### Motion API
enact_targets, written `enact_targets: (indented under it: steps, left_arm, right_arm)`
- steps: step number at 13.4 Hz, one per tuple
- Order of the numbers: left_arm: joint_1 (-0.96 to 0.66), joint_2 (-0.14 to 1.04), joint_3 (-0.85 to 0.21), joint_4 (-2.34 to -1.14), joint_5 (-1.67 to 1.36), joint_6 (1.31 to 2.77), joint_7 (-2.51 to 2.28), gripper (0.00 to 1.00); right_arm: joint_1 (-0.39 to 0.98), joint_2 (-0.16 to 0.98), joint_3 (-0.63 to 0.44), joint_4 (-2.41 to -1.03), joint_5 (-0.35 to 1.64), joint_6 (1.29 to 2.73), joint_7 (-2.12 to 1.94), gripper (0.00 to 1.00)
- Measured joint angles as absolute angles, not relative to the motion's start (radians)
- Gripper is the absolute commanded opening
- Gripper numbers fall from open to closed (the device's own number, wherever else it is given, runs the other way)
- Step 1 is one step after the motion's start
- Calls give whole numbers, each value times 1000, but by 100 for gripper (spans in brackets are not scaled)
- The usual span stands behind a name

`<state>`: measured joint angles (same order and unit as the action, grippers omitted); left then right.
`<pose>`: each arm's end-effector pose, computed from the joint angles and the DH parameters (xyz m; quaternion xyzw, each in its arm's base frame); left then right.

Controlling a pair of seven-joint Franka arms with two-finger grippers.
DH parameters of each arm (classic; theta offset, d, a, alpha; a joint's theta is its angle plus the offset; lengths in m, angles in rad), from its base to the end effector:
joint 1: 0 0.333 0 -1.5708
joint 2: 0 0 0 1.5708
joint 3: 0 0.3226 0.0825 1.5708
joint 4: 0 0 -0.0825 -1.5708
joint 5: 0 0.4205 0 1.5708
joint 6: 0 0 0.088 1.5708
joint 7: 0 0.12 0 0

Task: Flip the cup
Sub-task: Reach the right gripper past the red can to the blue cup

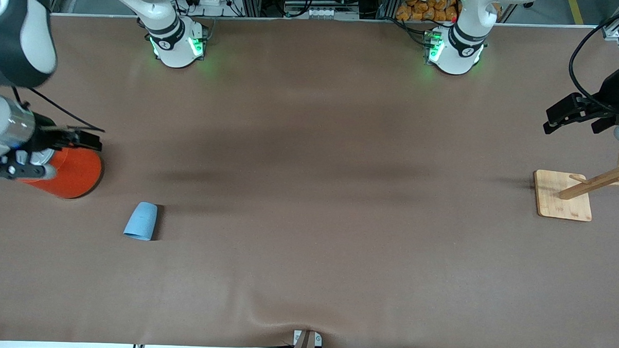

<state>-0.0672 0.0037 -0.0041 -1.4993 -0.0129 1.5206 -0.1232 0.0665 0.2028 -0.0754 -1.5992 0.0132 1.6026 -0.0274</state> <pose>0.5861 -0.0435 0.6477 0.9996 0.0256 0.0081 0.0073 0.6364 -0.0009 0.4816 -0.9950 -0.0084 0.0992 0.0007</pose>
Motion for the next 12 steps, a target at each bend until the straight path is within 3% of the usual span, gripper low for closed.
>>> enact_targets:
  steps: [6, 12]
  left_arm:
    - [-62, 5, -4, -1500, -13, 1492, -123, 100]
    - [-54, 5, -4, -1500, -14, 1474, -122, 100]
  right_arm:
    - [70, 255, -76, -1720, 13, 1853, -33, 100]
    - [75, 437, -75, -1786, 13, 2136, -36, 100]
